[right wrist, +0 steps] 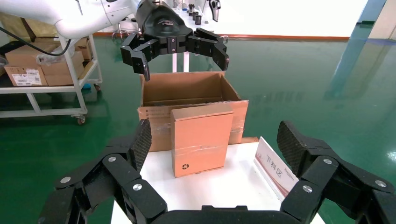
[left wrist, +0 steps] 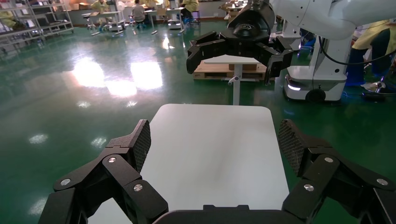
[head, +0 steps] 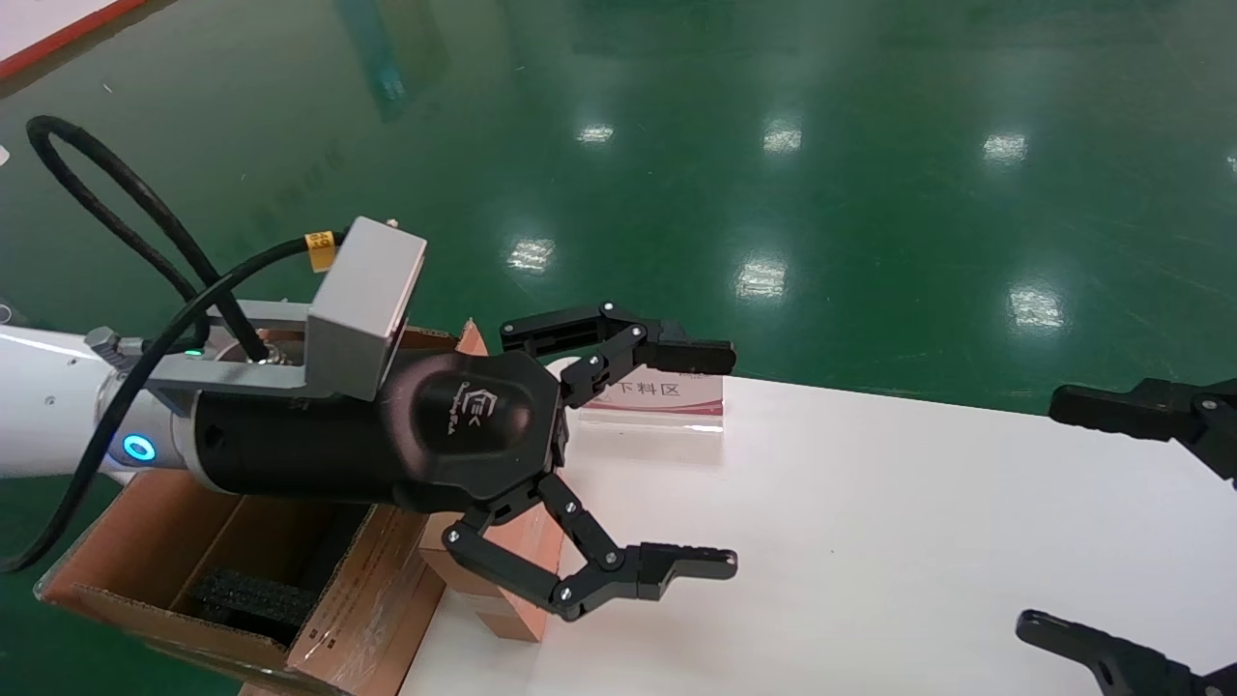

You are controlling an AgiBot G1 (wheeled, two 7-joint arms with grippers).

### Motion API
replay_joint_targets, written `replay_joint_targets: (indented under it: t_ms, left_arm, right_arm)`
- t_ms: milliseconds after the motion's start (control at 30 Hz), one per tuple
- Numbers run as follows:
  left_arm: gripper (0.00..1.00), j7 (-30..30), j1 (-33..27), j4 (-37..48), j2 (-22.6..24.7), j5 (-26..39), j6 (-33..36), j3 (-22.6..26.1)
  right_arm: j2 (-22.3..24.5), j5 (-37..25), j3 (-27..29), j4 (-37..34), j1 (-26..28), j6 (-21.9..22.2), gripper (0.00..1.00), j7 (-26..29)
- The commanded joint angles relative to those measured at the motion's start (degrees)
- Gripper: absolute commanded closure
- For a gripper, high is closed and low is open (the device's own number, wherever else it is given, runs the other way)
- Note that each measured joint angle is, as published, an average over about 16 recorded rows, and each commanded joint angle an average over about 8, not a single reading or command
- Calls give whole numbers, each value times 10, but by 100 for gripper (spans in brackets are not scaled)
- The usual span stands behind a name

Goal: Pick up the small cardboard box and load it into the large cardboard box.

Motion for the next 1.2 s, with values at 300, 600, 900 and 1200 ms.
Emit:
replay_joint_targets:
  t_ms: [300, 600, 900, 1200]
  left_arm:
    - [0, 0, 0, 0, 0, 0, 0, 0]
    - [0, -37, -14, -14, -13, 48, -19, 20]
    - [0, -120, -106, -33, -22, 198, -9, 82]
    - [0, -244, -240, -34, 9, 377, 31, 170]
  right_arm:
    - [0, 0, 0, 0, 0, 0, 0, 0]
    - [0, 0, 0, -1, 0, 0, 0, 0]
    - [0, 0, -1, -1, 0, 0, 0, 0]
    - [0, 1, -1, -1, 0, 0, 0, -1]
